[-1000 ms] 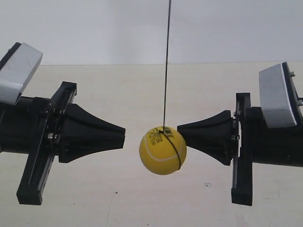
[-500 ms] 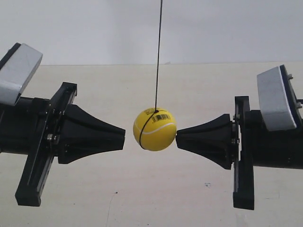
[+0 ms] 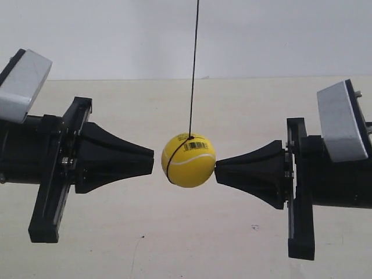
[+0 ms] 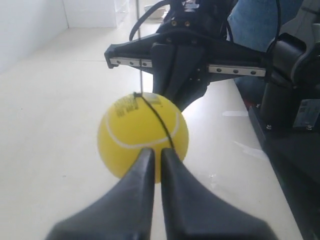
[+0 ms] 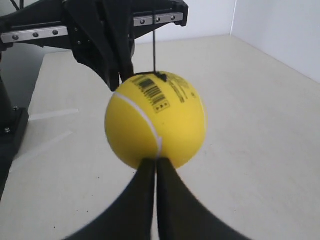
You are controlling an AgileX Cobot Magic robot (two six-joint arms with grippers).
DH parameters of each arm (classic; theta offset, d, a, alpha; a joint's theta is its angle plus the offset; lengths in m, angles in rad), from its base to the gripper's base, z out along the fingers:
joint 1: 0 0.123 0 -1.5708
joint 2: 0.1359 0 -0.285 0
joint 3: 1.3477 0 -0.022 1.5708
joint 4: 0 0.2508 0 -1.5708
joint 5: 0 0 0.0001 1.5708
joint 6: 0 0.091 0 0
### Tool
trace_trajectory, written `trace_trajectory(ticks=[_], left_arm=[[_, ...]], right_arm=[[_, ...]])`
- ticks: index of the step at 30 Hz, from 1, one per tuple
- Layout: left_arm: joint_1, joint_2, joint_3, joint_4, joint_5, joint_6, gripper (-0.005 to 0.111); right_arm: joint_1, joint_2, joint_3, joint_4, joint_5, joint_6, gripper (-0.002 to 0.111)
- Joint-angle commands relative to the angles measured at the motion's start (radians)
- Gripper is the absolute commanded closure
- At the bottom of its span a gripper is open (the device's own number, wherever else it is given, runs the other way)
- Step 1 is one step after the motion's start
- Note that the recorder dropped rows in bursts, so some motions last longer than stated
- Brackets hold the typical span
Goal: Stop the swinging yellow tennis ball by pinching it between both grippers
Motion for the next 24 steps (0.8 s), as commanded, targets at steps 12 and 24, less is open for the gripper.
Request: trace_trajectory(ticks=[12, 24], left_arm=[[-0.005, 0.078, -0.013, -0.053, 0.019, 0.046, 0.102], [-0.005, 0.078, -0.035, -0.012, -0.043, 0.017, 0.102]], right_arm=[[0.002, 0.002, -0.004, 0.002, -0.013, -0.009, 0.108], [0.002, 0.002, -0.004, 0.004, -0.012, -0.011, 0.108]])
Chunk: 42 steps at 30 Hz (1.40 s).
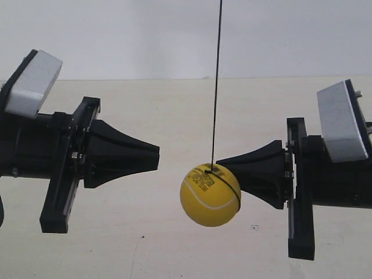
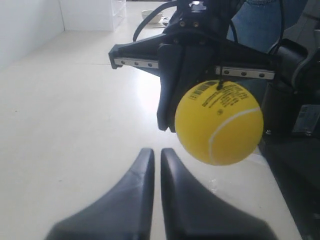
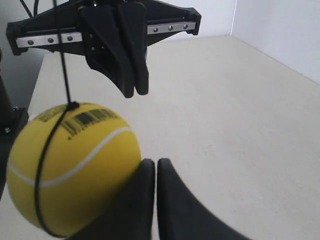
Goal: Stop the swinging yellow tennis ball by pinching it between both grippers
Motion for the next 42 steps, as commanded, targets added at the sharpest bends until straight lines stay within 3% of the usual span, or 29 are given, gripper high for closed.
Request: trace_trajectory(ticks=[1, 7, 14, 42], left_arm=[[-0.005, 0.001, -0.003, 0.008, -0.012, -0.008, 0.102], [-0.015, 0.001, -0.003, 0.015, 0.016, -0.015, 0.102], [-0.113, 0.001, -0.014, 0.002, 0.143, -0.015, 0.102], [-0.118, 0.001, -0.020, -0.004, 0.152, -0.006, 0.102]], right_arm=[[0.002, 0.002, -0.004, 0.004, -0.010, -0.008, 0.108], [0.002, 0.002, -0.004, 0.004, -0.004, -0.008, 0.108], [0.002, 0.002, -0.004, 0.004, 0.014, -0.010, 0.108], [0.002, 0.002, -0.004, 0.010, 0.059, -0.010, 0.108]])
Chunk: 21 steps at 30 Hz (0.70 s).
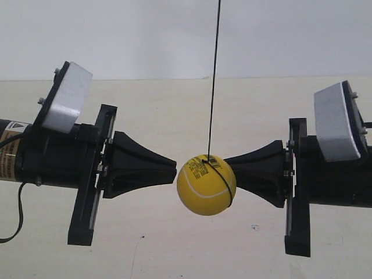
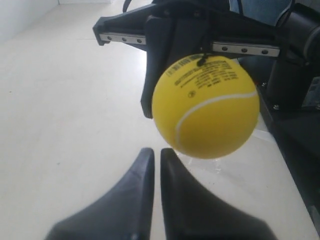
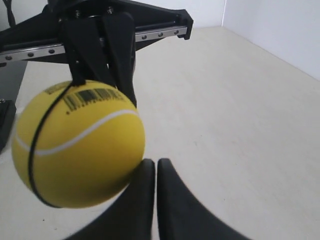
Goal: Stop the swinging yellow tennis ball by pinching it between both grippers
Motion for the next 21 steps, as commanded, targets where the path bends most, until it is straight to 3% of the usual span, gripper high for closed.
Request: trace_trajectory(ticks=[1, 21], left_arm=[[-0.007, 0.001, -0.005, 0.005, -0.017, 0.002, 0.102], [-0.007, 0.001, -0.005, 0.008, -0.054, 0.002, 0.102]], right_arm=[[0.000, 0.002, -0.004, 0.004, 0.017, -0.006, 0.108], [-0.025, -0.024, -0.006, 0.010, 0.078, -0.038, 0.108]])
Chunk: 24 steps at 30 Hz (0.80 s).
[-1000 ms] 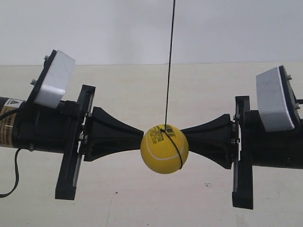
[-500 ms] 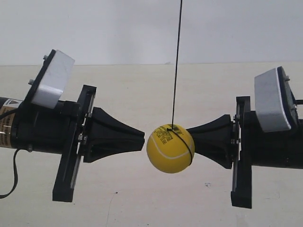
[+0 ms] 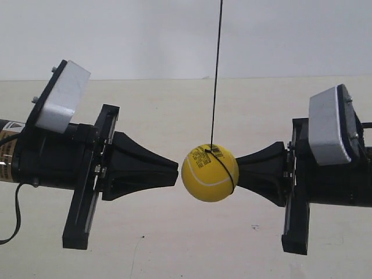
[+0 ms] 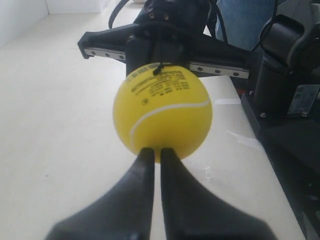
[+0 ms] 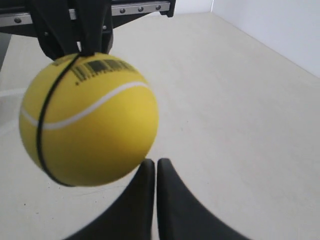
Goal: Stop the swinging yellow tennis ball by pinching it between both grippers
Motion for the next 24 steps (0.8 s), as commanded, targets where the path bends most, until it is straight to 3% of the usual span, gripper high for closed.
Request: trace_trajectory(ticks=[1, 7, 24], left_arm=[[-0.007, 0.001, -0.005, 0.006, -0.010, 0.002, 0.102], [-0.007, 0.001, -0.005, 0.006, -0.014, 0.002, 0.102], [-0.007, 0.001, -0.005, 0.006, -0.037, 0.002, 0.102]], right_arm=[[-0.042, -0.038, -0.006, 0.005, 0.014, 0.004, 0.108], [-0.131, -0.101, -0.006, -0.093, -0.073, 0.084, 0.108], [-0.131, -0.099, -0.006, -0.124, -0.125, 0.123, 0.108]])
